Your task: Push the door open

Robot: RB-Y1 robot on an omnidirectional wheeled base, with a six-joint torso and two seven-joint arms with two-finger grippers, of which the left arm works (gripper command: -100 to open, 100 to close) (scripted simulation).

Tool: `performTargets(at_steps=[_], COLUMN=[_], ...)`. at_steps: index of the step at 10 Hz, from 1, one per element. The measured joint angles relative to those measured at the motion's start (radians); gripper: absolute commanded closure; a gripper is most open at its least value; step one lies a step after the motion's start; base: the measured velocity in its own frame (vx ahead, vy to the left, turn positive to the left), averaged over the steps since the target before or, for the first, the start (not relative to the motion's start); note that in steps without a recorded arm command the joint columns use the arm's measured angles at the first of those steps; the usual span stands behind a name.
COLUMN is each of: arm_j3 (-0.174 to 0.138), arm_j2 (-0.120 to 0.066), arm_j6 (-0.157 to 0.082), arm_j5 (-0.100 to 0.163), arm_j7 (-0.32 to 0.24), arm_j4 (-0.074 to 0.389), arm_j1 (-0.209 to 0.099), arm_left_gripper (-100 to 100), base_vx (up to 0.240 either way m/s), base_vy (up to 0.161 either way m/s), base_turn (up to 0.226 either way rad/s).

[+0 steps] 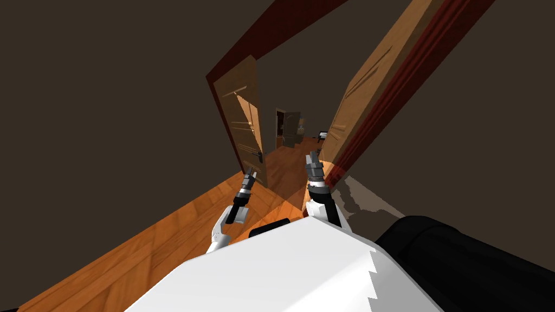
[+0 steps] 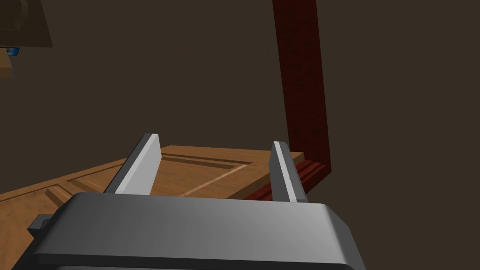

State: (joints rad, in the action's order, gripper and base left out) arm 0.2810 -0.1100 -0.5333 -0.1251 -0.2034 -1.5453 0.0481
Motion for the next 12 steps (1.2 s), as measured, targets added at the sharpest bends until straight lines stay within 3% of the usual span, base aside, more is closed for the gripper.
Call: performTargets(at_steps=[5, 12], arm_j3=[0.031, 0.091], arm_j2=[-0.003, -0.009], arm_j6=[0.004, 0.019], arm_j5=[-0.007, -0.020], arm_j7=[-0.037, -0.104], arm_j4=[0.097, 0.264], arm_j1=[-0.063, -0.179], arm_left_gripper=[-100, -100], base_vx=[0.098, 0.123], base_vy=[0.090, 0.112], base_turn=[-0.029, -0.033])
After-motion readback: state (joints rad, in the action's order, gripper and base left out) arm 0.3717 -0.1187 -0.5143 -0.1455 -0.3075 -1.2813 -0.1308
